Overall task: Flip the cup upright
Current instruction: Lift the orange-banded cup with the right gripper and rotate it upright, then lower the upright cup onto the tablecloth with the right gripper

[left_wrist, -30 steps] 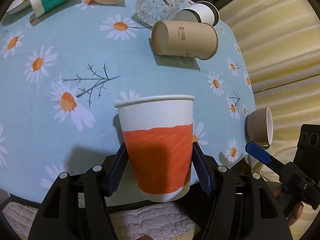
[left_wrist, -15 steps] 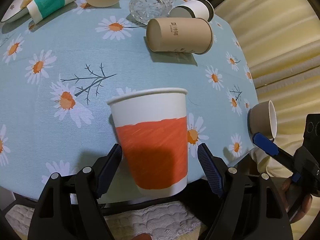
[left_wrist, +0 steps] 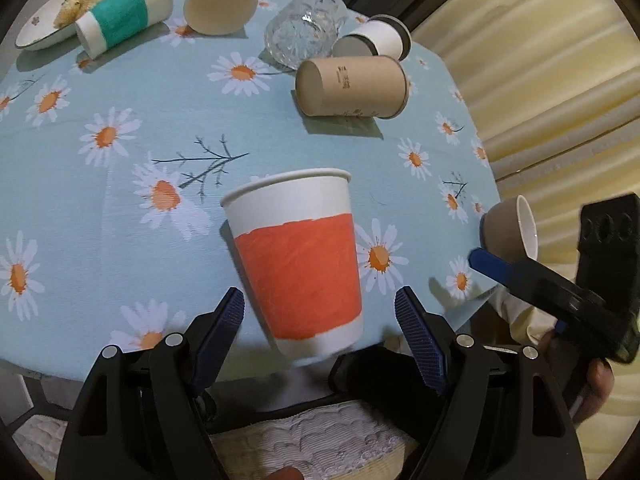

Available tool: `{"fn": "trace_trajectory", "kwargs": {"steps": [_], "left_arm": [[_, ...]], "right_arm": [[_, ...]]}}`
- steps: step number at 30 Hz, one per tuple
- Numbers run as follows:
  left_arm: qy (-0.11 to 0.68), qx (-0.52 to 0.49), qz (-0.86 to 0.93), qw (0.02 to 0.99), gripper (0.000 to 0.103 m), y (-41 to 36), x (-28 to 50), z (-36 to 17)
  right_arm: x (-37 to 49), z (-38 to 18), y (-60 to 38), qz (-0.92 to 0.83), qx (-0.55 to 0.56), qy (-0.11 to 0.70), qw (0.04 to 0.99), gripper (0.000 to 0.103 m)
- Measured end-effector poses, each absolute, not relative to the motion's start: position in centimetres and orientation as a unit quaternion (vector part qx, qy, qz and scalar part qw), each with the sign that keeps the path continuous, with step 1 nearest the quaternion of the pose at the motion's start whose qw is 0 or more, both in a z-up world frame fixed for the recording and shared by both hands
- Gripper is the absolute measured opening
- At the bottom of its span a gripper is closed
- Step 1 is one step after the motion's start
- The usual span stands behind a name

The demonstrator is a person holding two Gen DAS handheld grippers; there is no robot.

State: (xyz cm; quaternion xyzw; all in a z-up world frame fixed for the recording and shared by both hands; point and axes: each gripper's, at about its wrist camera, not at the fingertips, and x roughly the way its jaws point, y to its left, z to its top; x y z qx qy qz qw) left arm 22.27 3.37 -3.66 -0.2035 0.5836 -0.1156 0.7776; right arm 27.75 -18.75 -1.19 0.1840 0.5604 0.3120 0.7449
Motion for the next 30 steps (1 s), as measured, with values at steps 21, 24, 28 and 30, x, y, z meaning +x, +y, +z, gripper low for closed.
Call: {"fn": "trace_trajectory", "kwargs": {"steps": [21, 24, 28, 30], "left_arm": [[0.489, -0.301, -0.120, 0.810, 0.076, 10.2, 13.9, -3.8], [0.484, -0.313, -0.120, 0.808, 0.076, 10.9, 13.8, -4.3], [0.480, -0.321, -0.123, 0.807, 0.076, 11.6, 13.5, -4.6], [0.477, -0.320, -0.123, 0.809, 0.076, 11.8, 13.3, -4.6]], "right_arm": [[30.1, -4.2, -5.8, 0.314, -0.033, 0.644, 0.697, 0.076], [30.5, -4.6, -5.4, 0.297, -0.045, 0.653, 0.695, 0.071], [30.7, -5.0, -5.3, 0.290, -0.043, 0.664, 0.689, 0.066], [30.7, -4.9, -5.3, 0.285, -0.041, 0.664, 0.690, 0.065]]}}
